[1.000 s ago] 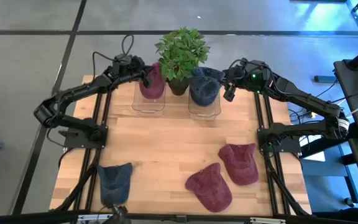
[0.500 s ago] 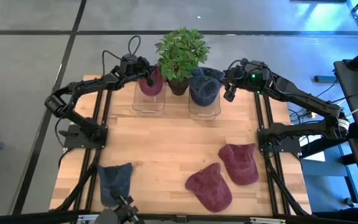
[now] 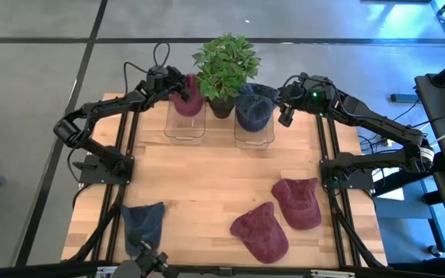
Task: Pick & Place hat
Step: Put the top left red cap into the left transparent bin, then put the blue cap into the right transparent bin
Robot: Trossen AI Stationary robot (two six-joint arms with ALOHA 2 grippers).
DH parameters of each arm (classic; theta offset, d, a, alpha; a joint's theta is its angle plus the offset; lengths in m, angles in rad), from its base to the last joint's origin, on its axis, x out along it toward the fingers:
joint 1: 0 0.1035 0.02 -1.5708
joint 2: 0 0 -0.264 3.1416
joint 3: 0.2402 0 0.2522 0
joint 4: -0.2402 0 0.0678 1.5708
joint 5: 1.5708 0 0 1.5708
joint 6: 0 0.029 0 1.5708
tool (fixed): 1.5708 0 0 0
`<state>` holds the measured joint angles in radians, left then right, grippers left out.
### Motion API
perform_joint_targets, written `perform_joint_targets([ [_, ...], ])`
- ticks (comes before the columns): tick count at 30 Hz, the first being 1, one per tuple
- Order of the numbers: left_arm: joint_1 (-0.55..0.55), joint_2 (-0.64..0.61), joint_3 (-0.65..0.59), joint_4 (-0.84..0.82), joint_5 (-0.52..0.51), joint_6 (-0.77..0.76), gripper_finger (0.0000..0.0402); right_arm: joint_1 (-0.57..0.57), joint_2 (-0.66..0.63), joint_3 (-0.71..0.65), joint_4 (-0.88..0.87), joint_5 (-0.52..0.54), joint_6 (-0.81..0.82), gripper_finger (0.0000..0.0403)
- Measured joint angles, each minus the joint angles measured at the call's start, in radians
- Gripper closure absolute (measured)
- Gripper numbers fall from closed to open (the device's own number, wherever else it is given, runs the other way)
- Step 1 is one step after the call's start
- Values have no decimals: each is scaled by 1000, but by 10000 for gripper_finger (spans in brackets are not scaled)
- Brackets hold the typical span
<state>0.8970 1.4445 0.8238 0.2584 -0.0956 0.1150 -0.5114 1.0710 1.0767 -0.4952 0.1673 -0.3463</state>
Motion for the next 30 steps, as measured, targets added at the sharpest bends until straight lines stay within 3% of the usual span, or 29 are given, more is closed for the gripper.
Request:
perform_joint_targets([
  [5, 0, -31, 0, 7, -15, -13, 273, 0, 0, 0, 0, 0, 0, 176],
  [10, -2, -142, 0, -21, -1, -27, 232, 0, 0, 0, 1, 0, 0, 176],
  [12, -9, -213, 5, -76, 92, -73, 221, 0, 0, 0, 3, 0, 0, 176],
  [16, -68, -358, 49, -298, 414, -155, 212, 0, 0, 0, 5, 0, -2, 176],
  [18, -137, -420, 68, -449, 491, -199, 210, 0, 0, 0, 5, 0, -2, 176],
  [21, -292, -496, 91, -670, 483, -269, 211, 0, 0, 0, 5, -1, -1, 176],
  [25, -544, -549, 106, -912, 387, -445, 214, 0, 0, 0, 4, -2, 2, 176],
  [30, -896, -536, 106, -1120, 185, -718, 212, 0, 0, 0, 4, -3, 21, 176],
])
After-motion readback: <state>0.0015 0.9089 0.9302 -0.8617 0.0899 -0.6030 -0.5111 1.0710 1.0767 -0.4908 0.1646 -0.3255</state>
